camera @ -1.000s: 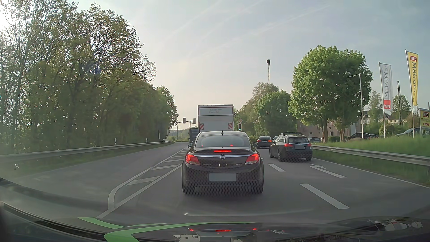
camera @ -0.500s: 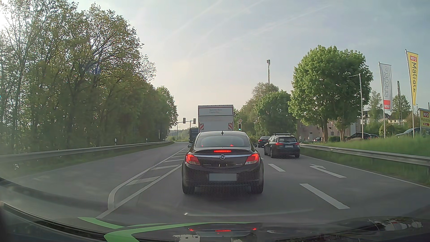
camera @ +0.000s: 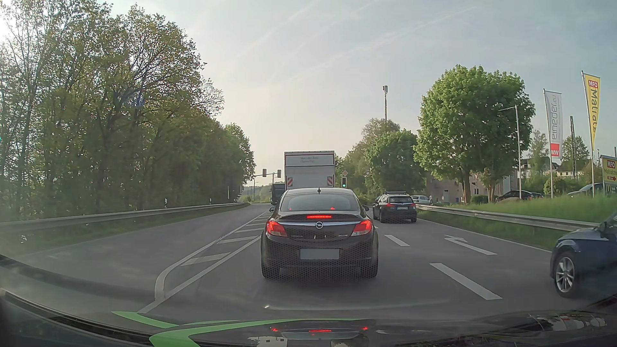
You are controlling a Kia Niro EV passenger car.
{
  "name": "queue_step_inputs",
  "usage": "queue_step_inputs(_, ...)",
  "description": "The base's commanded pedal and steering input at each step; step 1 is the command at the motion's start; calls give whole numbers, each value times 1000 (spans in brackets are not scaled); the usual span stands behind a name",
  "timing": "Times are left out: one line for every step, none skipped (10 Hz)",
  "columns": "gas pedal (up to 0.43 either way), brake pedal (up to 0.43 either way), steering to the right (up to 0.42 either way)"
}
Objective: Follow the waypoints while adhering to traffic rules and regulations
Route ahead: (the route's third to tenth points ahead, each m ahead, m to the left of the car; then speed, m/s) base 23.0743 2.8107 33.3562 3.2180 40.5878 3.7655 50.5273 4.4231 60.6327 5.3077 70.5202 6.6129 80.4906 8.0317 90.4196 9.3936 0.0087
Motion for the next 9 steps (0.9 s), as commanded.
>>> queue_step_inputs(0,238,1)
queue_step_inputs(0,238,1)
queue_step_inputs(0,238,1)
queue_step_inputs(0,238,1)
queue_step_inputs(0,238,1)
queue_step_inputs(0,238,1)
queue_step_inputs(0,238,1)
queue_step_inputs(0,238,1)
queue_step_inputs(0,238,1)
